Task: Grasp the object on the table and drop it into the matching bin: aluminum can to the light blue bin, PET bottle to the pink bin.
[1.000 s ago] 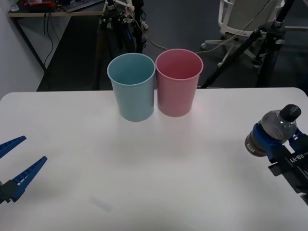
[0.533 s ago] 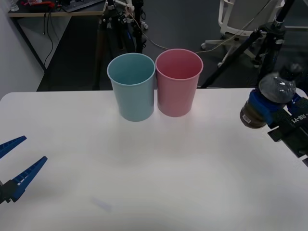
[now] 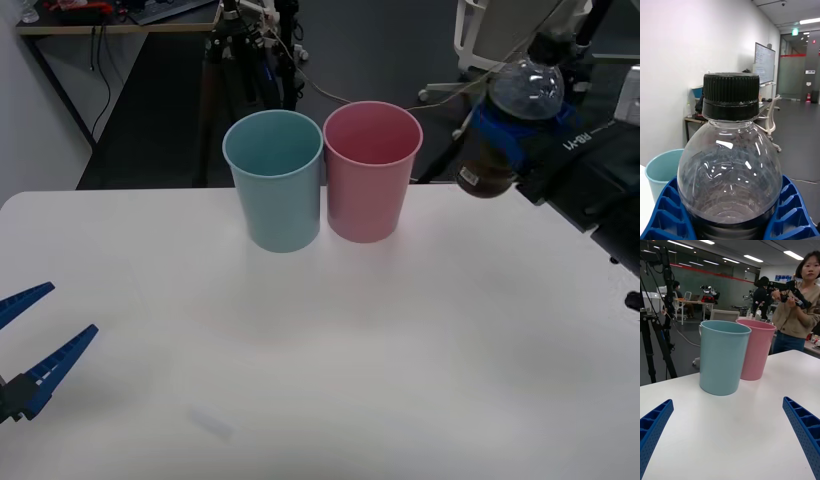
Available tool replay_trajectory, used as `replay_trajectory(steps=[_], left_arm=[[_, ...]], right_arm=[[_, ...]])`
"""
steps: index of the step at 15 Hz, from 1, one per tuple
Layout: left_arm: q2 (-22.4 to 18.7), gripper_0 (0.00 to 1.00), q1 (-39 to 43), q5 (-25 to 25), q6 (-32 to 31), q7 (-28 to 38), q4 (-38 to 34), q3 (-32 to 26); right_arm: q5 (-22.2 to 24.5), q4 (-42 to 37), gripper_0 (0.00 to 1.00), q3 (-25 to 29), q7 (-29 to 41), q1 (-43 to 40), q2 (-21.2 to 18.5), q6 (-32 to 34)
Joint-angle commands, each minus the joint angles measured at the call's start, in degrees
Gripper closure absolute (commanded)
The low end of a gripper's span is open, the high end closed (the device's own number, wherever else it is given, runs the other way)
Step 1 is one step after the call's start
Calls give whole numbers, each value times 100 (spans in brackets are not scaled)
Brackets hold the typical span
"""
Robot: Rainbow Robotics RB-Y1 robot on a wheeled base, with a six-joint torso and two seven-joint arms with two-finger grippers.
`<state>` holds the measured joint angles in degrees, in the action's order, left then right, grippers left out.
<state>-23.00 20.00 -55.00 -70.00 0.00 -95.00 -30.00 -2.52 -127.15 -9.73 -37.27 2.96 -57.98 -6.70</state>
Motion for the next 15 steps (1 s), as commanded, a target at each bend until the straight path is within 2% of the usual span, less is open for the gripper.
replay_trajectory(steps=[1,5,7,12,15], left_arm=[[0,0,0,0,0,0,0,0],[0,0,0,0,0,0,0,0],[0,0,0,0,0,0,0,0],[0,0,0,0,0,0,0,0],[0,0,0,0,0,0,0,0]], right_arm=[[-20,578,100,-600,247,1058,-20,-139],[-64,1544,100,-1479,308,2402,85,-297],[-64,2098,100,-1787,352,2903,322,-306],[-38,3126,100,-2165,343,3721,902,-306],[199,3715,100,-2306,352,4011,1359,-306]])
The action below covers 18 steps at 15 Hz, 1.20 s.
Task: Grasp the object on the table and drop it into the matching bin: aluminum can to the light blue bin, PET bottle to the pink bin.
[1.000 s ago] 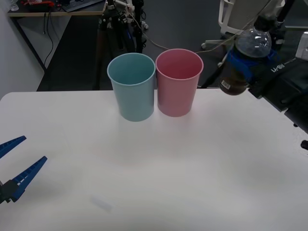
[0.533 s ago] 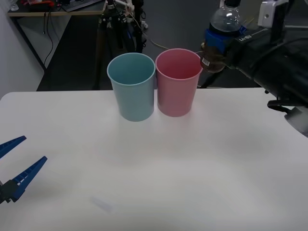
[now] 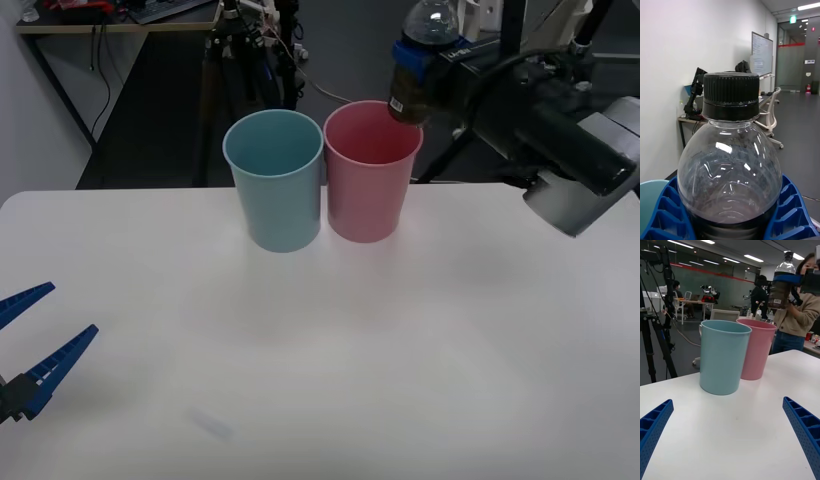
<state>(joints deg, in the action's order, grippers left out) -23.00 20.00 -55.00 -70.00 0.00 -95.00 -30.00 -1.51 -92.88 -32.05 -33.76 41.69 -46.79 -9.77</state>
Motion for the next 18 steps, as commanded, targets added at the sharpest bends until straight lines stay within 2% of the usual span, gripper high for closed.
replay_trajectory(steps=[1,7,11,17,18], left_arm=[[0,0,0,0,0,0,0,0],[0,0,0,0,0,0,0,0],[0,0,0,0,0,0,0,0],[0,0,0,0,0,0,0,0],[0,0,0,0,0,0,0,0]], right_arm=[[204,420,100,-100,1,191,381,2],[872,1149,100,-100,19,419,1085,2],[1153,1519,100,-100,81,542,1454,-7],[1206,1527,100,-100,186,533,1577,-86],[1214,1527,88,-91,204,533,1577,-86]])
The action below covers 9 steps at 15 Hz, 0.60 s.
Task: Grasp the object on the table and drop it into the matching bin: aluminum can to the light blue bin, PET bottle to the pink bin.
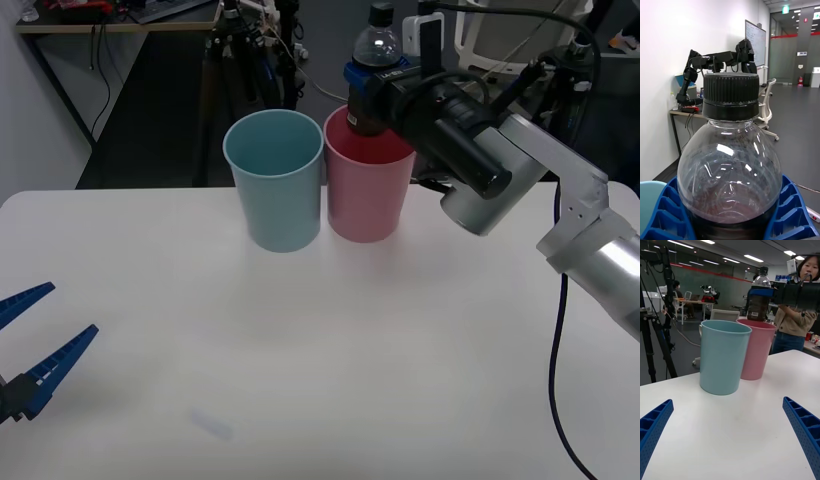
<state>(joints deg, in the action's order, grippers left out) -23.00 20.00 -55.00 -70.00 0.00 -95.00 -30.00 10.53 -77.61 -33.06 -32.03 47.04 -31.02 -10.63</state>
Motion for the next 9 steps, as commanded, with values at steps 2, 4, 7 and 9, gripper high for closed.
replay_trajectory(steps=[2,4,7,9], left_arm=[[0,0,0,0,0,0,0,0],[0,0,0,0,0,0,0,0],[0,0,0,0,0,0,0,0],[0,0,0,0,0,0,0,0]], right_arm=[[11,0,0,62,74,-2,0,0],[20,-9,0,98,101,-2,0,0],[55,-9,0,142,136,-2,0,0],[72,-26,0,159,145,-2,0,0]])
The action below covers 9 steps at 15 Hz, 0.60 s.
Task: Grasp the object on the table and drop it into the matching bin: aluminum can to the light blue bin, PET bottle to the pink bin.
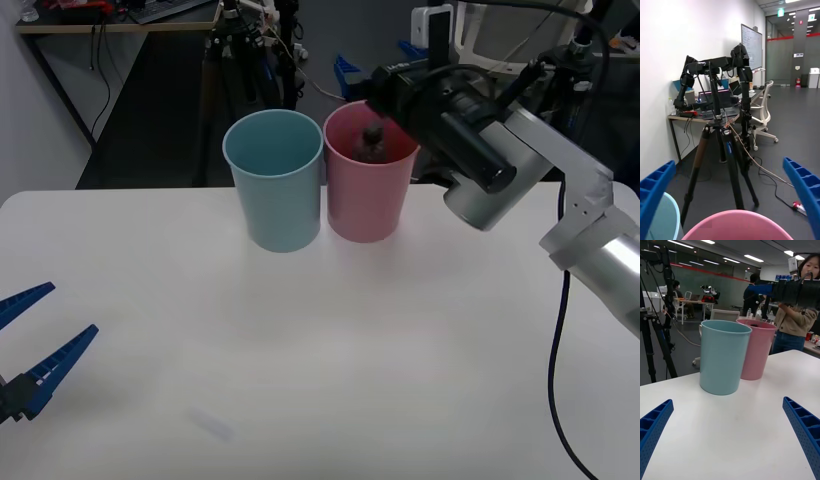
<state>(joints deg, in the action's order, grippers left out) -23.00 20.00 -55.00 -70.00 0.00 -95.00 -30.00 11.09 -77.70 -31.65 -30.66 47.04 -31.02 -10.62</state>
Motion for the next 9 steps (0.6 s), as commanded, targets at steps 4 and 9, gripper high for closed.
replay_trajectory(steps=[4,9], left_arm=[[0,0,0,0,0,0,0,0],[0,0,0,0,0,0,0,0]], right_arm=[[16,-35,0,45,-2,-2,-9,8],[25,-61,0,98,-37,-20,-106,95]])
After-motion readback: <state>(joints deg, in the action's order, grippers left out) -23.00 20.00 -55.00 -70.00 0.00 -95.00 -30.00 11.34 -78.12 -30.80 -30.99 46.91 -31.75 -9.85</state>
